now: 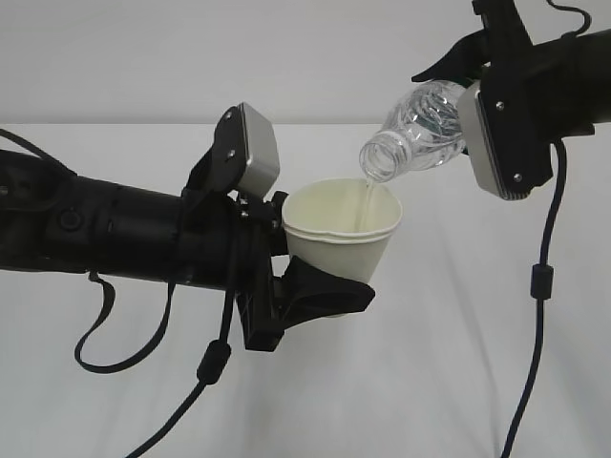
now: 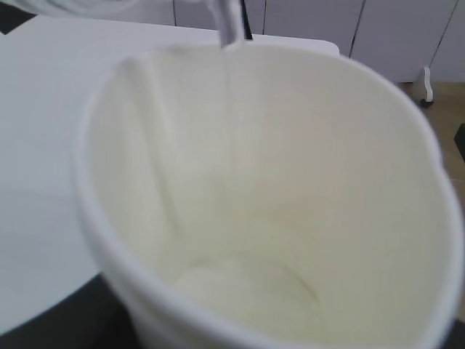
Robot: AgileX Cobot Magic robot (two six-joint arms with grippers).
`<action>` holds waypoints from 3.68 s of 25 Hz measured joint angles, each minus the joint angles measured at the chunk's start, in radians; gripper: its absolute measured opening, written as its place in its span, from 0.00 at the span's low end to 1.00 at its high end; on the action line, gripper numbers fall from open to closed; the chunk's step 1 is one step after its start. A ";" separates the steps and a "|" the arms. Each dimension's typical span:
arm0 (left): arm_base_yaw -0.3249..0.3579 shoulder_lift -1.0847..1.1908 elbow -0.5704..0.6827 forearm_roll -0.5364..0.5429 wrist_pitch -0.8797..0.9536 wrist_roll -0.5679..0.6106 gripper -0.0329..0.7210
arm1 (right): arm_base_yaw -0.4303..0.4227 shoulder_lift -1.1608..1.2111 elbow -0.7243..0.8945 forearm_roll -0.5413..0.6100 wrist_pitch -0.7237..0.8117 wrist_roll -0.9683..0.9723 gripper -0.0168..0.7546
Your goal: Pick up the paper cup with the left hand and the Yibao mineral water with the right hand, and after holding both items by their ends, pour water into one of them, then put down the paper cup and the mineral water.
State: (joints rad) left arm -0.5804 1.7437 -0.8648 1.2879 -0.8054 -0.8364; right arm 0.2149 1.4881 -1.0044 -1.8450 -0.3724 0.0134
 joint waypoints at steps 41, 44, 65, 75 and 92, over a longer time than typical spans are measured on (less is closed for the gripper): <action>0.000 0.000 0.000 0.002 0.000 0.000 0.62 | 0.000 0.000 -0.020 0.000 0.000 0.000 0.66; 0.000 0.000 0.000 0.002 0.000 0.000 0.62 | 0.000 0.000 -0.020 0.000 0.000 0.000 0.66; 0.000 0.000 0.000 0.002 0.000 0.000 0.62 | 0.000 0.000 -0.020 0.000 0.000 -0.001 0.66; 0.000 0.000 0.000 0.002 0.000 0.000 0.62 | 0.000 0.000 -0.020 0.000 0.000 -0.001 0.66; 0.000 0.000 0.000 0.002 0.000 0.000 0.62 | 0.000 0.000 -0.020 0.000 0.000 -0.001 0.66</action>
State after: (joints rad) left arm -0.5804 1.7437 -0.8648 1.2895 -0.8054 -0.8364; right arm 0.2149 1.4881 -1.0243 -1.8450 -0.3724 0.0128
